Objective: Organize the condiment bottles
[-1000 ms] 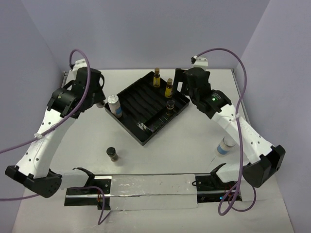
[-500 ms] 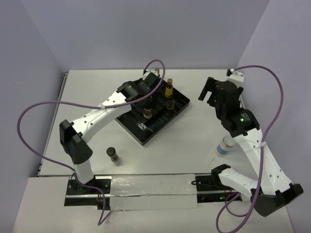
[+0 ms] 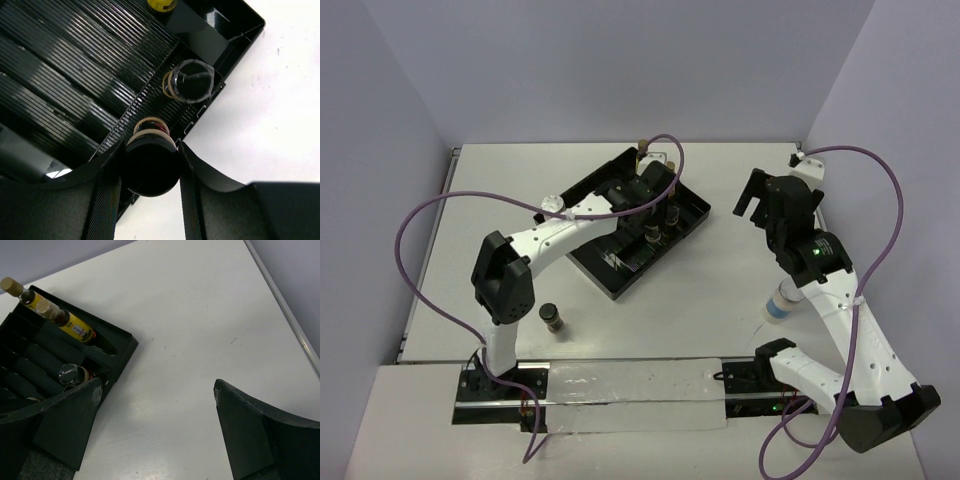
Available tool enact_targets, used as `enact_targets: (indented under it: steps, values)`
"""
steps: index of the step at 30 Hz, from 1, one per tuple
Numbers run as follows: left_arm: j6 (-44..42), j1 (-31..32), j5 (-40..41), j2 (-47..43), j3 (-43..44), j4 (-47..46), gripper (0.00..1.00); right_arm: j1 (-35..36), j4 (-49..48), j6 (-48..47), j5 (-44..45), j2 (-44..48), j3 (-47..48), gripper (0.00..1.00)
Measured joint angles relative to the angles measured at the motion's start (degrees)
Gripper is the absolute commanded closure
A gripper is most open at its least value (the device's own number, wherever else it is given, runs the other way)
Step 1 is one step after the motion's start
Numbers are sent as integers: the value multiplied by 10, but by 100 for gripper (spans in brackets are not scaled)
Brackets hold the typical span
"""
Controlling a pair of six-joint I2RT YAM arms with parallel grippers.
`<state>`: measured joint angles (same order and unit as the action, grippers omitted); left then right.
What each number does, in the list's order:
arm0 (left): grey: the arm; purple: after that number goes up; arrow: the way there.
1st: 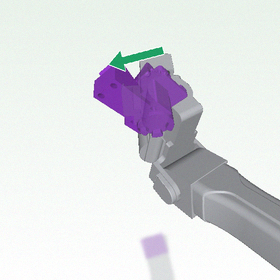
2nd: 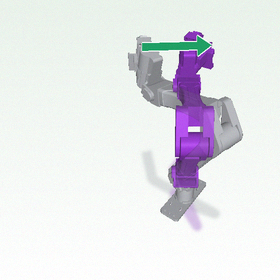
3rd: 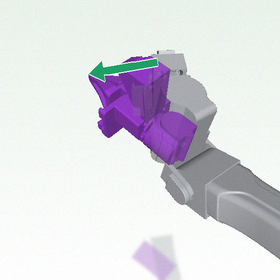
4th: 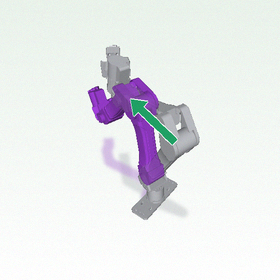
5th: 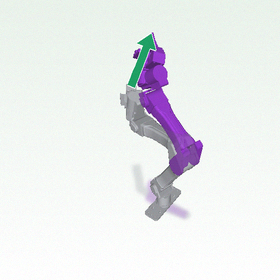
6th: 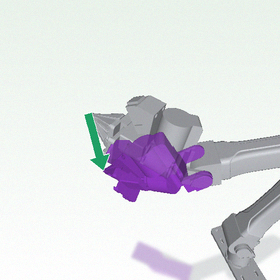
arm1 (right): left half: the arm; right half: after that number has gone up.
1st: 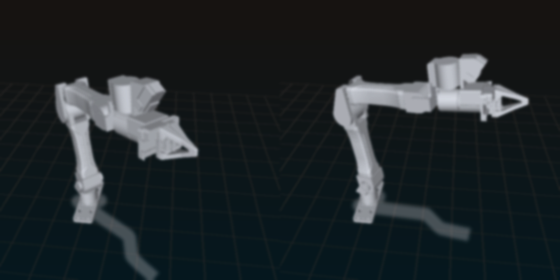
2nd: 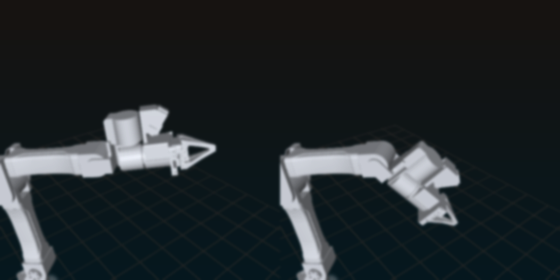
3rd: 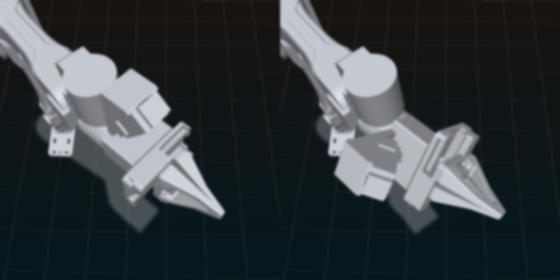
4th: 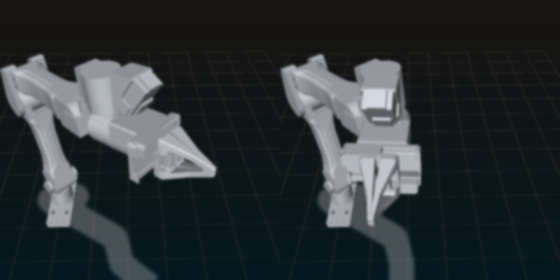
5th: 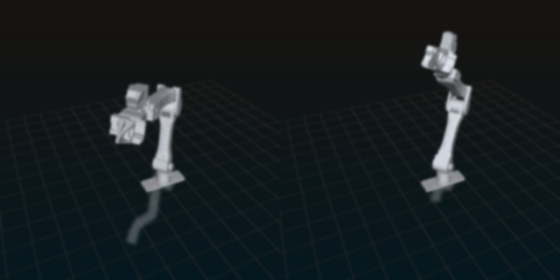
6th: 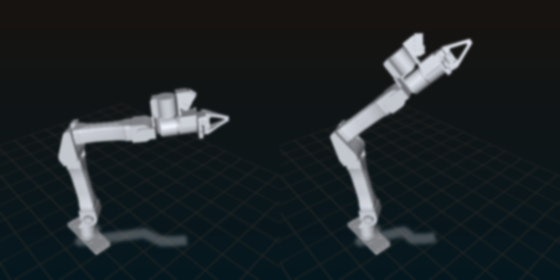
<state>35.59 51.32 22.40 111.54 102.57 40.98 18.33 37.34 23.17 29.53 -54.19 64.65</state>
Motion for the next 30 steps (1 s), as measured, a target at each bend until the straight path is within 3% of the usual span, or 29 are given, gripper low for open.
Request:
enact_targets:
  steps: [17,20,23,28,30]
  values:
    - [17,0,5,57,-38,-87,90,-4,-1,-1,-6,0,-7,0]
    - [19,0,16,73,-37,-88,85,-4,-2,-1,-8,0,-12,0]
    - [25,0,25,80,-34,-89,67,-4,-1,-1,-11,0,-15,0]
    - [28,0,29,81,-34,-88,25,-4,-2,-1,-15,0,-15,0]
    - [30,0,30,82,-34,-86,16,-4,-2,-1,-18,0,-15,0]
